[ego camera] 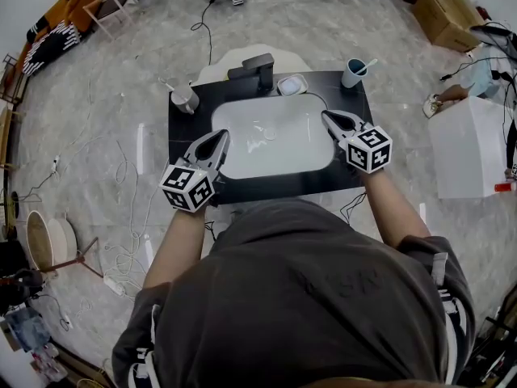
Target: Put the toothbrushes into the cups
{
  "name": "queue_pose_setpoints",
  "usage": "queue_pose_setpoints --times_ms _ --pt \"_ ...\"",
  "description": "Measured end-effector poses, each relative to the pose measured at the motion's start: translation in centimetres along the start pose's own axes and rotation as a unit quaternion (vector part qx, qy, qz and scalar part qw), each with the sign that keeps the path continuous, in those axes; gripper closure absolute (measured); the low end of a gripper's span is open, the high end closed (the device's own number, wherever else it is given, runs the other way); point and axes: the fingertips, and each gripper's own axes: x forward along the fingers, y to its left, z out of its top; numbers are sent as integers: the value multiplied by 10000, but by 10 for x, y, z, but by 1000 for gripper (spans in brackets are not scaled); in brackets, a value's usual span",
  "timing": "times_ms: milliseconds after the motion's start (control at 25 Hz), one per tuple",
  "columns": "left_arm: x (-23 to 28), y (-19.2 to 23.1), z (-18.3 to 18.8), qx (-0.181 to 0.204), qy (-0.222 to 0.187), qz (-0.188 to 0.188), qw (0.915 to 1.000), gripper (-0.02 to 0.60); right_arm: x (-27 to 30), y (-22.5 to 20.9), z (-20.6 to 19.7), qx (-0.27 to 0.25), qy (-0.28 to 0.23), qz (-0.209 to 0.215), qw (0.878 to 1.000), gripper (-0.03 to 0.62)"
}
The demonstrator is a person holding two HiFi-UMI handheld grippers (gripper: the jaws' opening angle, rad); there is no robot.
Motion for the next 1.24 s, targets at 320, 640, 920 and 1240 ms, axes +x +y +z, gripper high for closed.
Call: queue_pose_setpoints --times_ms 320,640,920,1240 --pt "0 3 0 -12 -20 16 10000 575 4 1 -1 -79 97 39 9999 605" --pt "-1 5 0 -26 -15 28 10000 575 5 -2 -2 -59 120 10 9999 603" --pt "0 3 -2 -32 -15 10 10000 575 4 -3 -5 -63 138 7 9999 605" --pt "0 4 -2 -35 -2 -3 10000 575 5 -4 -4 -75 149 -8 9999 605"
